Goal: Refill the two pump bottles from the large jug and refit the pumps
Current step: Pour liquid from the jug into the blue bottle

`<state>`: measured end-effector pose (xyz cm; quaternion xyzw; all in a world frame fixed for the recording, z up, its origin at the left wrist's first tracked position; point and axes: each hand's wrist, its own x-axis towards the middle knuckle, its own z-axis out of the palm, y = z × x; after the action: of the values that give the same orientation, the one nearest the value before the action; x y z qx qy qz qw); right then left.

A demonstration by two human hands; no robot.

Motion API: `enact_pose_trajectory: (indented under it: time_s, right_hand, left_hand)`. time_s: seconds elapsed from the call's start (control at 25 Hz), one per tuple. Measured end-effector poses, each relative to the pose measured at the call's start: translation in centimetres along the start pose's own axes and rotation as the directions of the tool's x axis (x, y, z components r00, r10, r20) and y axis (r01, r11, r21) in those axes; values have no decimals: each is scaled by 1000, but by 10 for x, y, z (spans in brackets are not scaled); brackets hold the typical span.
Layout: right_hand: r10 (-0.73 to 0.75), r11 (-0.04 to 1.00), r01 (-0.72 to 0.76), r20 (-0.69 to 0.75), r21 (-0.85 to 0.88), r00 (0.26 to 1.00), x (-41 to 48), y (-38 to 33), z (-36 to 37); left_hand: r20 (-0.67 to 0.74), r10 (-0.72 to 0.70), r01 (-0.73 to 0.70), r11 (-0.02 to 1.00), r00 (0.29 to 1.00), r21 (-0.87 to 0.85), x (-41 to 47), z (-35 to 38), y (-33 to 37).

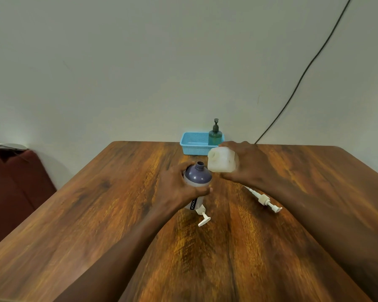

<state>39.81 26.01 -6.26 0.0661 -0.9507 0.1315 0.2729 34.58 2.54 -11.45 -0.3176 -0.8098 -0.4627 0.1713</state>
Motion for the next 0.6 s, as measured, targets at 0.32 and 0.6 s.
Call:
enact_pose_trajectory:
  time_s: [0.32,0.6]
  right_hand:
    - [349,894,-370,126,253,929,-16,28,11]
    - [371,868,-421,220,263,902,-25,39,13]
  left_hand:
    - [23,-33,34,999,999,-7,0,4,3]
    - [14,-60,60,998,998,-3,-1,6,3]
